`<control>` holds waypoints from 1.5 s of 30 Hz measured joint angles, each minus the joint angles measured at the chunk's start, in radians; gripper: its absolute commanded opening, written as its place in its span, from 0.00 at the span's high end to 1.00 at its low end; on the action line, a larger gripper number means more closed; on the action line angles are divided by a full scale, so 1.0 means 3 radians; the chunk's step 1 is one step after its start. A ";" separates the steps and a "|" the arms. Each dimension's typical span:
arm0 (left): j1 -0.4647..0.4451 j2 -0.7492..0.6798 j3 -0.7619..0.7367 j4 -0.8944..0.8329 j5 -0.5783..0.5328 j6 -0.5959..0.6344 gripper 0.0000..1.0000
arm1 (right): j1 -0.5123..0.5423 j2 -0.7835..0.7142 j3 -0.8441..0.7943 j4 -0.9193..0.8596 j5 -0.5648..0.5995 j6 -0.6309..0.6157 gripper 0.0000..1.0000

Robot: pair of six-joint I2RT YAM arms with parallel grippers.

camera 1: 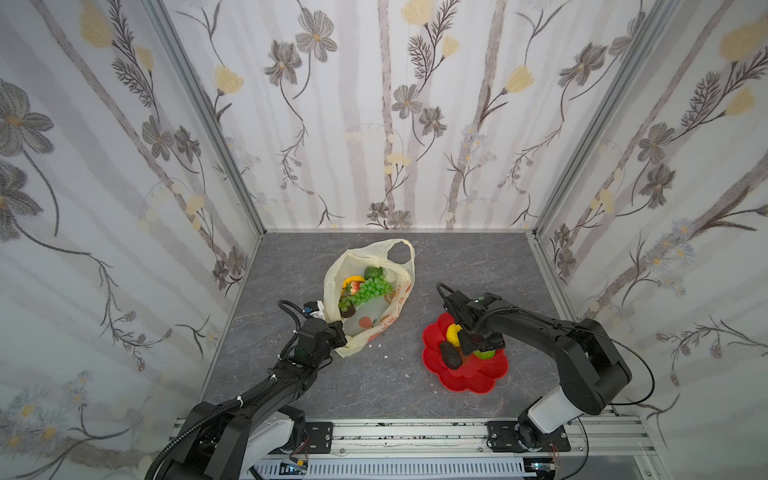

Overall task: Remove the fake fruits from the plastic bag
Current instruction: 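Lower the custard apple onto the red plate and open the right gripper, then reach the right gripper into the bag and grasp the fig with grapes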

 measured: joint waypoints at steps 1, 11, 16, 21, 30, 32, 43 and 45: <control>0.0000 0.0000 0.0000 0.0000 0.0000 0.0000 1.00 | 0.0000 -0.0005 0.0000 0.0000 0.0006 -0.0006 0.23; 0.0000 0.0000 0.0000 0.0000 0.0000 -0.0001 1.00 | 0.0019 -0.0257 0.0075 -0.0029 0.0009 -0.0009 0.24; 0.0000 0.0000 0.0000 0.0000 0.0000 -0.0001 1.00 | 0.0036 -0.0367 0.0131 -0.0037 0.0005 -0.0009 0.23; 0.0000 -0.0003 0.0000 0.0000 0.0000 -0.0001 1.00 | 0.0037 -0.0355 0.0132 -0.0028 0.0003 -0.0009 0.23; 0.0000 -0.0015 0.0000 0.0000 0.0000 -0.0001 1.00 | 0.0037 -0.0295 0.0109 0.0025 0.0004 -0.0009 0.24; 0.0000 -0.0019 0.0000 0.0000 0.0000 -0.0001 1.00 | 0.0037 -0.0295 0.0109 0.0025 0.0004 -0.0009 0.23; 0.0000 -0.0013 0.0000 0.0000 0.0001 -0.0001 1.00 | 0.0327 -0.0456 0.0636 -0.0001 -0.0065 0.0038 0.27; 0.0000 -0.0013 0.0000 0.0000 0.0001 -0.0003 1.00 | 0.0463 -0.0388 0.0830 0.0070 -0.0094 0.0071 0.28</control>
